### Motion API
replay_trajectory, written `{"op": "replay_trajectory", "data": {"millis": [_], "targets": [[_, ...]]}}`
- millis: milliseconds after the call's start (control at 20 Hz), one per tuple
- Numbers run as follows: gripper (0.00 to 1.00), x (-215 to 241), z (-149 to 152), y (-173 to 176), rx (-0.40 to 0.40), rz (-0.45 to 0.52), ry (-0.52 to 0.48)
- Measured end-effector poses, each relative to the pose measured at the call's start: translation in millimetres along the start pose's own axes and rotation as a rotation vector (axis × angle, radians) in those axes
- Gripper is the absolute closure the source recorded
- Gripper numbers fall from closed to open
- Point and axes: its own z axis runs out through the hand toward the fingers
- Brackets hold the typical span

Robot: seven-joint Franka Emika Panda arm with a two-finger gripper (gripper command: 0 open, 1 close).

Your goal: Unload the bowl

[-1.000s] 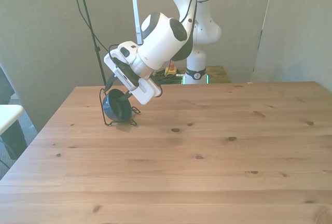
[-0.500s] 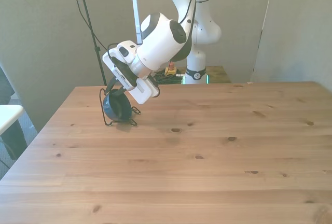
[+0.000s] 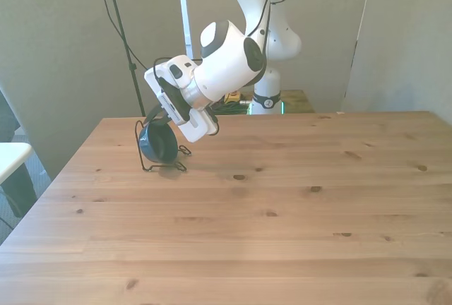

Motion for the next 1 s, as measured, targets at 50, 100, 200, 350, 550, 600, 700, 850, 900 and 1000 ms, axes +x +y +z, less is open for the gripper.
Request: {"op": "replay_trajectory", "data": {"millis": [50, 100, 200, 350, 550, 600, 700, 850, 900, 1000], "targets": [[1.00, 0.8, -2.7, -1.2, -0.010, 0.001, 0.011], [1.00, 1.1, -5.2, -2.5, -0.020, 0.003, 0.022], [1.00, 1.9, -11.3, -6.1, -0.040, 0.011, 0.046], [1.00, 4.6, -25.0, -13.0, -0.064, 0.029, 0.088], [1.00, 4.5, -55.4, -24.1, -0.062, 0.052, 0.126], [1.00, 3.4, -66.3, -27.4, -0.050, 0.055, 0.136], [1.00, -2.5, -92.1, -36.0, -0.007, 0.065, 0.151], [1.00, -13.0, -120.7, -43.0, 0.065, 0.080, 0.137], [1.00, -16.0, -130.0, -43.1, 0.101, 0.084, 0.120], [1.00, -22.0, -143.4, -39.5, 0.175, 0.093, 0.077]]}}
